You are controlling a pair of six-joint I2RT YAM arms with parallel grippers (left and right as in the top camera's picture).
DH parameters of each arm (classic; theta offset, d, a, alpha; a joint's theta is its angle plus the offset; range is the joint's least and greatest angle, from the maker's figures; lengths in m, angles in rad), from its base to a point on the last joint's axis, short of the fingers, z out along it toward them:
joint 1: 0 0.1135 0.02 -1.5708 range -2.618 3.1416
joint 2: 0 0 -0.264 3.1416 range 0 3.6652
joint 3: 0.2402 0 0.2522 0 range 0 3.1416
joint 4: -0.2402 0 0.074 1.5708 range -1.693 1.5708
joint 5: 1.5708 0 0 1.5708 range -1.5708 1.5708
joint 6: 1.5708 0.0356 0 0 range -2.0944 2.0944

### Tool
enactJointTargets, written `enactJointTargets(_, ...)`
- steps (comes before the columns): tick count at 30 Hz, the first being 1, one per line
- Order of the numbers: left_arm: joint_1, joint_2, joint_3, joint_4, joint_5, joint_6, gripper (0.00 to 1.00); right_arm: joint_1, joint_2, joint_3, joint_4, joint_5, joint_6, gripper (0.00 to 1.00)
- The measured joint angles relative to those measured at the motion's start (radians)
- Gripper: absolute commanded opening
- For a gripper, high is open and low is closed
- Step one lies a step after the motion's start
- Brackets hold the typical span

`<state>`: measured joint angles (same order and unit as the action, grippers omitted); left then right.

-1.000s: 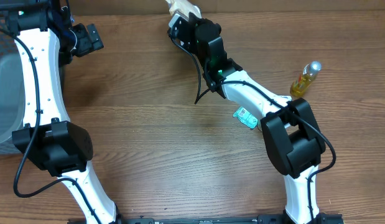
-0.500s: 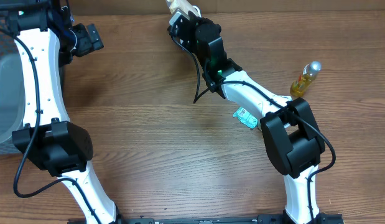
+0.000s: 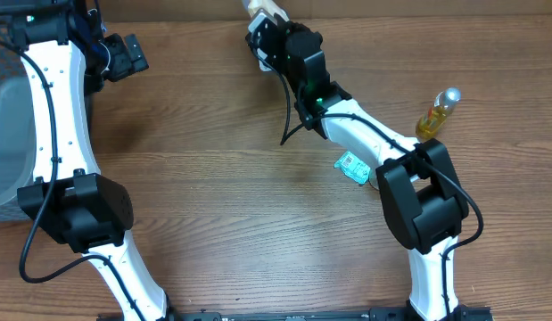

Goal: Scan the item barcode
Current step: 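Lift the clear bag with the right gripper to the white scanner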

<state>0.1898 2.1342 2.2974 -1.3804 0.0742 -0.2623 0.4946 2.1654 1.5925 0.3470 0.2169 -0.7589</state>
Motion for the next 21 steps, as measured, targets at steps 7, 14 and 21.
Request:
enactJointTargets(7,0.0,0.0,0.0,0.0,0.0,0.0,1.0,-0.004,0.002,0.0,-0.063,-0.029,0.012,0.04)
enactJointTargets(14,0.0,0.0,0.0,0.0,0.0,0.0,1.0,-0.004,0.002,0.0,-0.098,-0.042,0.101,0.04)
enactJointTargets(21,0.0,0.0,0.0,0.0,0.0,0.0,0.99,-0.004,0.002,0.0,-0.111,-0.08,0.164,0.04)
